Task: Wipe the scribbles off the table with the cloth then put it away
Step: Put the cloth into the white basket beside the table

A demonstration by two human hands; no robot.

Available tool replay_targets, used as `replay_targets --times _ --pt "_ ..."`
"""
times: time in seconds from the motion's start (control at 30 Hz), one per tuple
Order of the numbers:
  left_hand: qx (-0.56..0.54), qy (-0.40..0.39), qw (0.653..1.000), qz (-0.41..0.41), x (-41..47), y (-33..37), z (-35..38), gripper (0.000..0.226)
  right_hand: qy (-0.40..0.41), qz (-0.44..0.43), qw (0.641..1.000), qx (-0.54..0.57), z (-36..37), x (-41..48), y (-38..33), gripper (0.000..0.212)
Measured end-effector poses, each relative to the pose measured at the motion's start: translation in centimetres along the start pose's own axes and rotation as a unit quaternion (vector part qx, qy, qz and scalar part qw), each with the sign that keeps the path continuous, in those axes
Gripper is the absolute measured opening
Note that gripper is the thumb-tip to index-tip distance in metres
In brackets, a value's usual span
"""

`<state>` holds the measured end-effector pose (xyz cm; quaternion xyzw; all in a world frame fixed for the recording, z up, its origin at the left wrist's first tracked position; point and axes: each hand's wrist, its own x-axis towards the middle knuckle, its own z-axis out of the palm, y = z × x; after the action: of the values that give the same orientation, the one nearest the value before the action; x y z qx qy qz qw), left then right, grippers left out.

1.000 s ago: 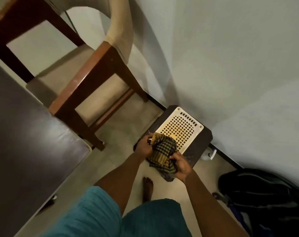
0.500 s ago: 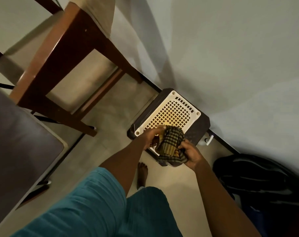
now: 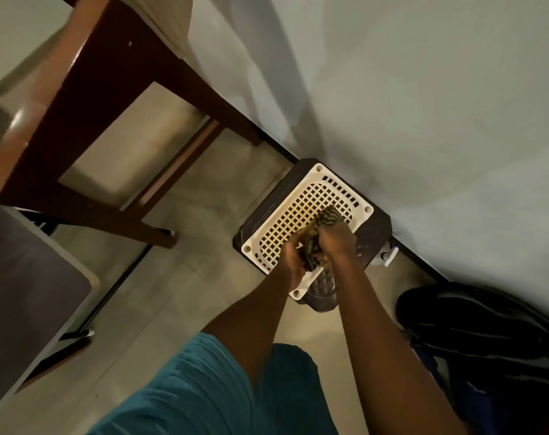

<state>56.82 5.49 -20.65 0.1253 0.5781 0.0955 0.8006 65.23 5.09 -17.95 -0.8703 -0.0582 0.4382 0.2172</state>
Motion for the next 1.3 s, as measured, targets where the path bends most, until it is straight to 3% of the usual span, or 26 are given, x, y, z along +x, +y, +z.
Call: replay_targets --times 0.07,0.17,0.27,0.37,0.47,0.57,0.67,0.77,0.83,0.97,1.07,1.2,1.3 --pt "-0.096 0.037 0.995 -0.014 1.6 -0.3 -0.6 0.050 -0.040 0.010 0.999 -0.027 1.6 0.4 -0.6 0.033" --pt "-0.123 0.072 0.989 -0.028 2.8 -0.5 -2.0 0.064 -0.057 0.016 0.996 -0.067 3.0 1.3 0.1 0.033" --pt "-0.030 0.086 0.995 -0.029 3.5 -0.7 -2.5 0.049 0.003 -0.014 0.994 -0.112 3.8 1.9 1.9 0.029" --pt "-0.017 0.140 0.990 -0.021 4.1 -0.4 -2.6 0.024 0.015 -0.046 0.982 -0.184 4.6 1.7 3.4 0.027" --pt "0.030 0.163 0.985 0.057 4.3 -0.2 -2.6 0.040 0.000 -0.091 0.979 -0.184 5.0 1.6 3.6 0.028" --pt "0.110 0.218 0.962 0.121 4.3 -0.4 -2.7 0.042 0.005 -0.102 0.977 -0.189 5.4 1.7 3.8 0.026" --pt "0.204 0.257 0.936 0.129 4.0 -0.7 -2.9 0.052 -0.039 -0.082 0.950 -0.298 5.8 1.5 4.8 0.033" --pt "0.370 0.200 0.889 0.181 3.3 -1.5 -2.5 0.060 -0.075 -0.121 0.912 -0.385 5.7 1.9 5.5 0.040" --pt "0.444 0.179 0.861 0.171 3.0 -1.8 -2.5 0.056 -0.077 -0.141 0.901 -0.402 5.5 2.2 5.6 0.039" --pt "0.495 0.159 0.846 0.119 3.1 -1.6 -2.8 0.055 -0.079 -0.156 0.899 -0.402 5.3 2.4 5.8 0.037" --pt "0.553 0.146 0.812 0.117 3.1 -1.5 -3.1 0.048 -0.081 -0.165 0.899 -0.398 5.3 2.7 6.0 0.034" --pt "0.660 0.150 0.727 0.116 2.5 -1.9 -3.2 0.057 -0.109 -0.182 0.881 -0.423 5.3 2.9 6.0 0.038" --pt "0.700 0.172 0.672 0.170 0.9 -3.3 -4.0 0.060 -0.154 -0.193 0.833 -0.495 5.2 2.5 6.0 0.060"
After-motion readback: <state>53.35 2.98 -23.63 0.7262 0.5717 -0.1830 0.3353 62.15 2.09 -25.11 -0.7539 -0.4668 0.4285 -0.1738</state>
